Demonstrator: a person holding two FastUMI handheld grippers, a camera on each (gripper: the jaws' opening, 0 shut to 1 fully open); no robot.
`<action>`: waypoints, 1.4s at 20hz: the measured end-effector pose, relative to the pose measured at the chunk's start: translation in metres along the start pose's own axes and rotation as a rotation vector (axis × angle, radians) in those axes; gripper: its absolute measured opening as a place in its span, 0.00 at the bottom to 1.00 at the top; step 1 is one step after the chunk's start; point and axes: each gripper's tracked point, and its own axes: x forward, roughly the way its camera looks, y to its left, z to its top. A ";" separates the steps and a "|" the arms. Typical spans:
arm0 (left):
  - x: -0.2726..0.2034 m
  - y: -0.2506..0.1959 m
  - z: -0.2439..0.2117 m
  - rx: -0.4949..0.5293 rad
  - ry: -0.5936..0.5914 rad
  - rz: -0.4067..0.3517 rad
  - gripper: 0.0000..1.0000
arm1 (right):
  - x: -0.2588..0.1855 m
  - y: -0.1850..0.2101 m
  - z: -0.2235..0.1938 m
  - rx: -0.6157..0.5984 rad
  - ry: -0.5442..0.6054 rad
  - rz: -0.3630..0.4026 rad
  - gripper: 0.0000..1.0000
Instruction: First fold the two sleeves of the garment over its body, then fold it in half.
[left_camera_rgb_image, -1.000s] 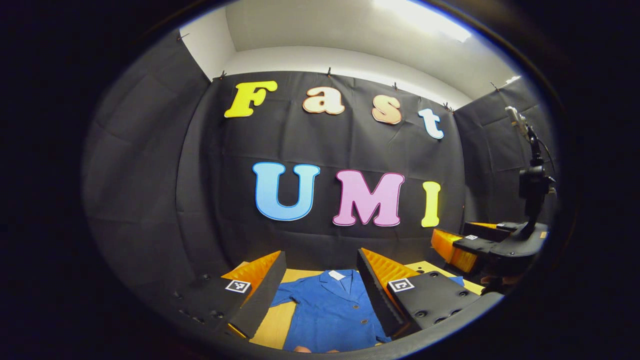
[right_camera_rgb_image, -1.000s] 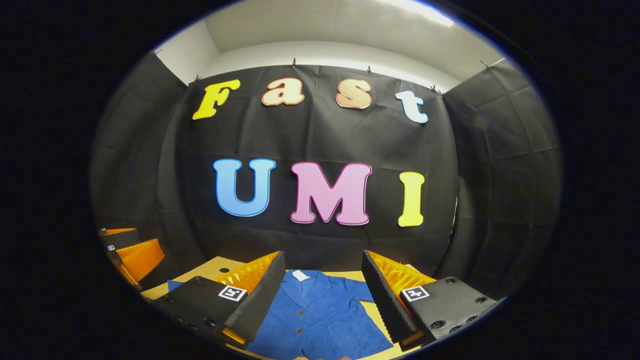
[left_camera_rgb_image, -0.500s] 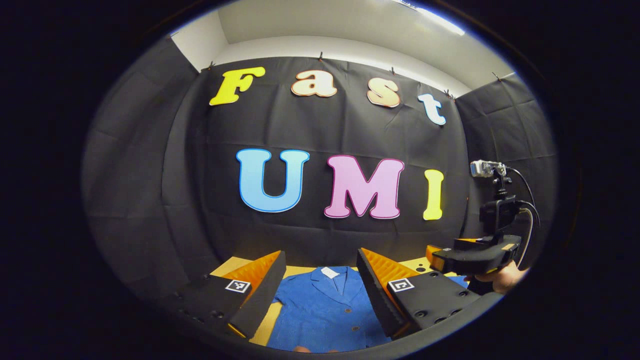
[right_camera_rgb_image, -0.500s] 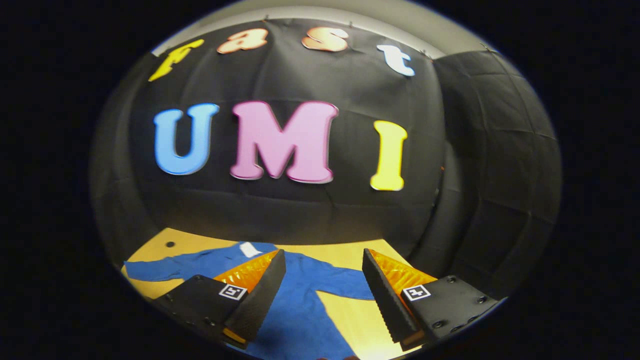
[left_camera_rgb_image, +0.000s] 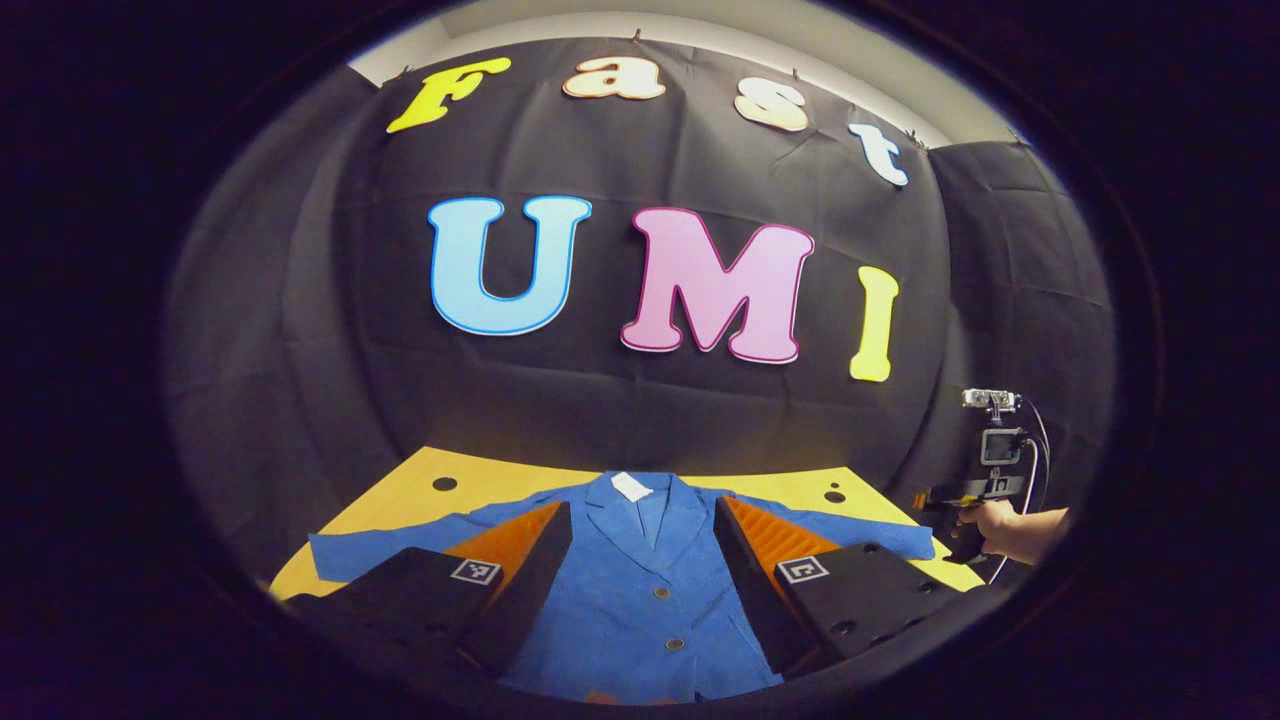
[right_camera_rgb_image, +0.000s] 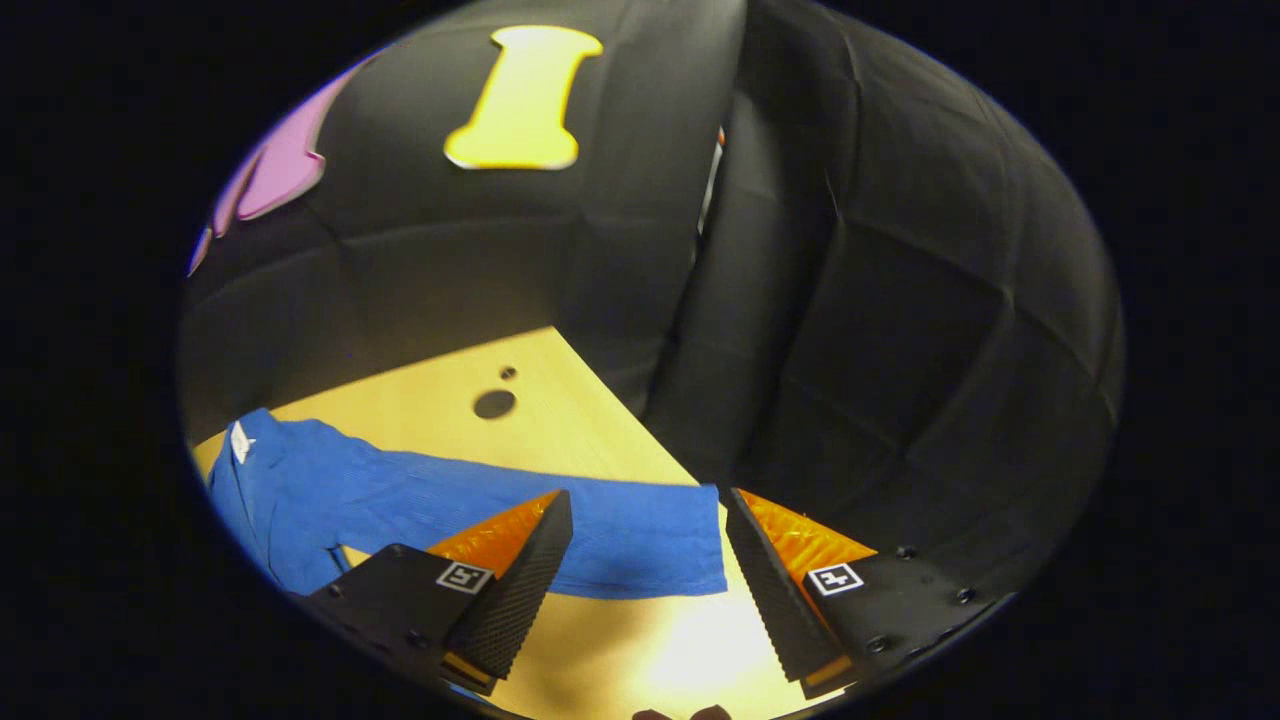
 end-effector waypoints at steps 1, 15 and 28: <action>0.005 -0.006 -0.004 -0.011 0.018 -0.010 0.82 | 0.014 -0.001 -0.007 0.016 0.046 -0.003 0.94; 0.035 -0.050 -0.022 -0.094 0.143 -0.083 0.84 | 0.061 -0.011 -0.049 0.173 0.260 0.028 0.94; 0.024 -0.049 -0.031 -0.203 0.181 -0.080 0.84 | 0.058 0.020 -0.050 0.190 0.275 0.131 0.01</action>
